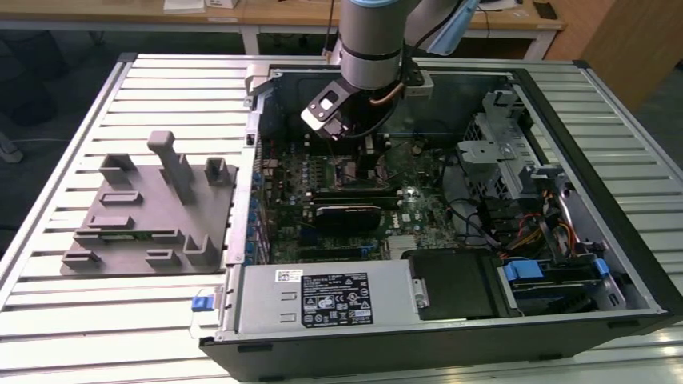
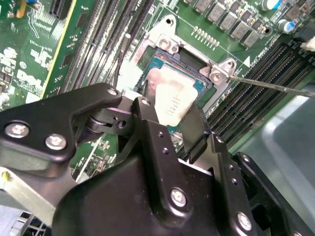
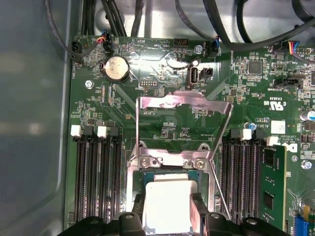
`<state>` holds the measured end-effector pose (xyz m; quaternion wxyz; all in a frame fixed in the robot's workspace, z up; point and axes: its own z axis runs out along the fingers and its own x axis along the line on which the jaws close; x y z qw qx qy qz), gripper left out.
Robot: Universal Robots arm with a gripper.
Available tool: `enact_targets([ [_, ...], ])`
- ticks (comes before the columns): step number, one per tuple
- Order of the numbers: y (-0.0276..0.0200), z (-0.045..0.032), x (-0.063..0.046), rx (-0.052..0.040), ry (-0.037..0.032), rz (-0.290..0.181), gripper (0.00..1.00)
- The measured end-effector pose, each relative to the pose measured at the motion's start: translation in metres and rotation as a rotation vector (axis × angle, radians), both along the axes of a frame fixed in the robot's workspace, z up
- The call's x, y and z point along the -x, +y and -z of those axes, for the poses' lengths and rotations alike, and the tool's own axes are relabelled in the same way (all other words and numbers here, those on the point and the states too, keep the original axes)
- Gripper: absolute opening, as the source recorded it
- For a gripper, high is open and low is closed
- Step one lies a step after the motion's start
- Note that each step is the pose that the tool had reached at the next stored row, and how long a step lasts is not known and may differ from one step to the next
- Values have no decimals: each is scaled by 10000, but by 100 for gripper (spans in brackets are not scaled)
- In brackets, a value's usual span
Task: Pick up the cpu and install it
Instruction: 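Place the cpu into insertion slot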
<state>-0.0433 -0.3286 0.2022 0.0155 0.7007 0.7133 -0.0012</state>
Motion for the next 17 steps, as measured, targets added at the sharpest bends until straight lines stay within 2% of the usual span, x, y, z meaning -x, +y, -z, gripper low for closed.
enact_targets([
  [7,-12,-1,0,2,1,0,49],
  [8,-12,-1,0,2,1,1,55],
  [17,-29,57,0,0,3,0,55],
])
